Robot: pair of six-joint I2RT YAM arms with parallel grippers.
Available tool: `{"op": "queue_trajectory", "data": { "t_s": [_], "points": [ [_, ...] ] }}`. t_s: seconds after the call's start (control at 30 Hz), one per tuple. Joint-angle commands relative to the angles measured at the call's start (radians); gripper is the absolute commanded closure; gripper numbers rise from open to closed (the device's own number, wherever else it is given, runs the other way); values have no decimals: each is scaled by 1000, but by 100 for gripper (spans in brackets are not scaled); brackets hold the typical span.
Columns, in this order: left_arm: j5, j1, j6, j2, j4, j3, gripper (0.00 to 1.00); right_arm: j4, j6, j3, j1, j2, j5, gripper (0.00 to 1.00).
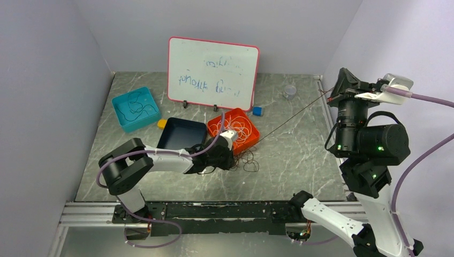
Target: Untangle the cables
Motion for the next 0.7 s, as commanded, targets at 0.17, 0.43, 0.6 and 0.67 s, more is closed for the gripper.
{"op": "queue_trajectory", "data": {
  "t_s": [0.17, 0.43, 0.6, 0.67],
  "points": [
    [-84, -6, -43, -17, -138, -91, 93, 285, -265, 22, -3, -37, 125, 100],
    [-99, -4, -32, 2, -160, -79, 93, 278, -288, 92, 0, -39, 70, 100],
    [-110, -5, -24, -35, -176, -73, 93, 132, -186, 82, 9, -25, 117, 100],
    [-96, -5, -12, -74, -168, -67, 93, 11, -76, 62, 17, -14, 118, 100]
  ]
}}
